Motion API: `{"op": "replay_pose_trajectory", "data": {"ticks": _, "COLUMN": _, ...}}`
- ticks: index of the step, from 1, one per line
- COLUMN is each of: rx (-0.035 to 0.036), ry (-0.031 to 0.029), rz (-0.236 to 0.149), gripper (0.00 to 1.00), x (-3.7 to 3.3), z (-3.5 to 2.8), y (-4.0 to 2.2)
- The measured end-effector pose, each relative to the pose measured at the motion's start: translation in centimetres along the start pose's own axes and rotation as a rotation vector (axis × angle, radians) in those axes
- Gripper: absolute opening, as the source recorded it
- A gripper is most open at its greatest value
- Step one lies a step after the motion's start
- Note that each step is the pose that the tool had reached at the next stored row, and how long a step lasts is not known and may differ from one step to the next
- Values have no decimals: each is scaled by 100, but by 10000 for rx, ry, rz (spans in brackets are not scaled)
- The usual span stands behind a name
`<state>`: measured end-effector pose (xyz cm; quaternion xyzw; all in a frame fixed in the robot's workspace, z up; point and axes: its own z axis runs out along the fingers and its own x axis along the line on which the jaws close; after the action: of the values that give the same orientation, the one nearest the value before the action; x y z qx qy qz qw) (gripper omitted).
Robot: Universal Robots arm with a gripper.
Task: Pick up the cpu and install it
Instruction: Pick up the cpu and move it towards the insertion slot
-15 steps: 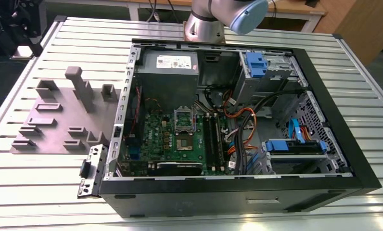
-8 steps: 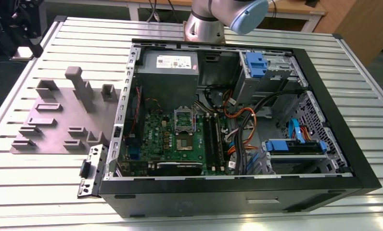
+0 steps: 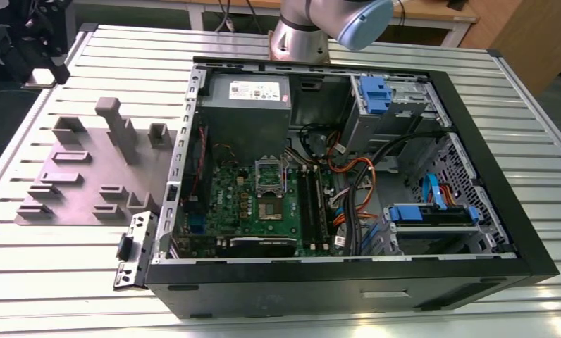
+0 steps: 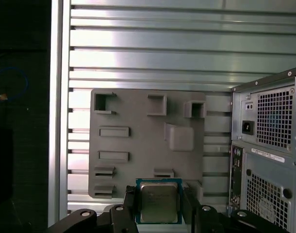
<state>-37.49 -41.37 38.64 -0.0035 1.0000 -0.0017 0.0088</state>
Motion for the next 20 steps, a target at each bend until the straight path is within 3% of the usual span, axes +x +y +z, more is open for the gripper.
{"op": "replay_pose_trajectory", "data": {"ticks": 2, "rx": 0, "ry": 0, "rz": 0, "gripper": 47, "x": -47, "z": 1, "y": 0}}
{"op": "replay_pose_trajectory", "data": {"ticks": 12, "rx": 0, "ry": 0, "rz": 0, "gripper": 47, "x": -56, "z": 1, "y": -3}}
{"op": "replay_pose_trajectory", "data": {"ticks": 20, "rx": 0, "ry": -1, "rz": 2, "gripper": 47, "x": -58, "z": 1, "y": -44}}
